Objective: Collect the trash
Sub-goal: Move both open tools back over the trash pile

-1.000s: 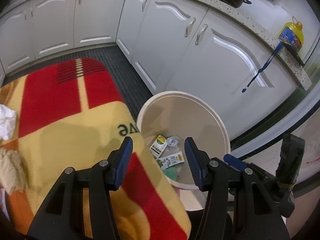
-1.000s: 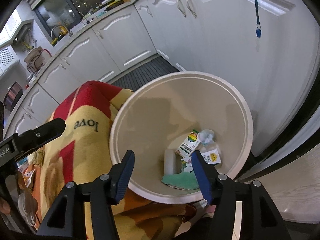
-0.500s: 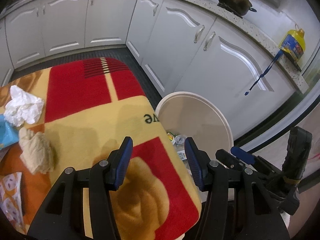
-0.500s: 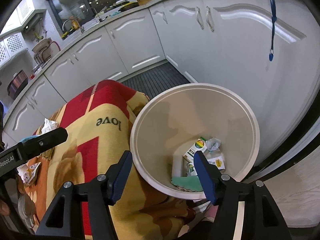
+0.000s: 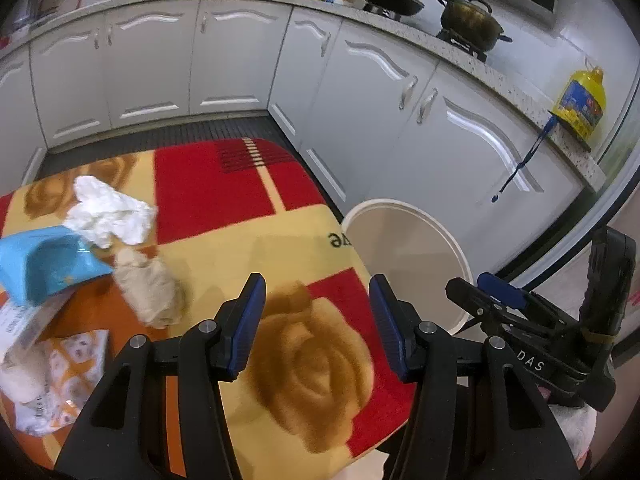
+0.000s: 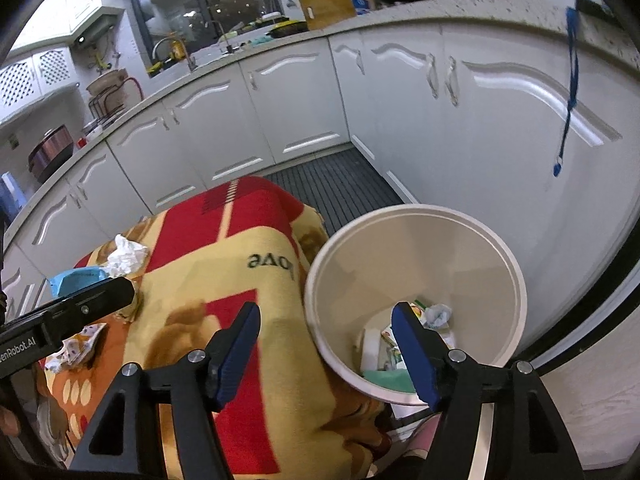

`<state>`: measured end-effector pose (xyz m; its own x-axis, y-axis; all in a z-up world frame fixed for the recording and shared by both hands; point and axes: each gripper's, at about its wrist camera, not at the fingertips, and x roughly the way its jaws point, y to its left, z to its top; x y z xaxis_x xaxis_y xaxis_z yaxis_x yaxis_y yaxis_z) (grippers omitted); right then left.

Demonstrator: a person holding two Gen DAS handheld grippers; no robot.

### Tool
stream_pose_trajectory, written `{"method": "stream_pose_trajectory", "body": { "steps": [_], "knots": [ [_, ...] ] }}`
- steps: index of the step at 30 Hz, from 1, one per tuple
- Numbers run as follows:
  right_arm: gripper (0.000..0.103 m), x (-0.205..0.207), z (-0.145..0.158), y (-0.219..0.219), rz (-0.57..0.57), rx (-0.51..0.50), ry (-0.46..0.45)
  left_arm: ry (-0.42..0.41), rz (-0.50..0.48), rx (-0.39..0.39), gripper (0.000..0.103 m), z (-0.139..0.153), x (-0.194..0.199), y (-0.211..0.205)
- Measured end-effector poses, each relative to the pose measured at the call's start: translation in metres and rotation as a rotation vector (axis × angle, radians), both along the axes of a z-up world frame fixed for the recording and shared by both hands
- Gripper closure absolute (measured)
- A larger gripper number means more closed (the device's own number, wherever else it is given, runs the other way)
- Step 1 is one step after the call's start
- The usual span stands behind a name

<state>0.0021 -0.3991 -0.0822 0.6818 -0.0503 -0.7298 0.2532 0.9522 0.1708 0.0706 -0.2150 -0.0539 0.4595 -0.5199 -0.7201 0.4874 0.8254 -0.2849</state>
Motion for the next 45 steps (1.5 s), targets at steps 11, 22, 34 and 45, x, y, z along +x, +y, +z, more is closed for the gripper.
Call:
{"method": "stream_pose_trajectory", "body": {
  "steps": [11,22,34,45],
  "knots": [
    [0.034,0.005,0.016,0.035,0.057,-0.031,-0.026,-0.031,0.063,0.005,0.051,0.013,-0.008,0.053],
    [0.029,0.011,0.023,0.068,0.109,-0.051,-0.031,-0.029,0.127,-0.005,0.050,0.016,-0.012,0.104],
    [0.023,0.020,0.019,0.104,0.189,-0.039,-0.015,0.018,0.202,-0.007,0.040,0.011,-0.010,0.180],
    [0.022,0.037,0.004,0.133,0.285,-0.014,0.028,0.070,0.291,-0.013,0.039,-0.004,-0.008,0.247]
  ]
}}
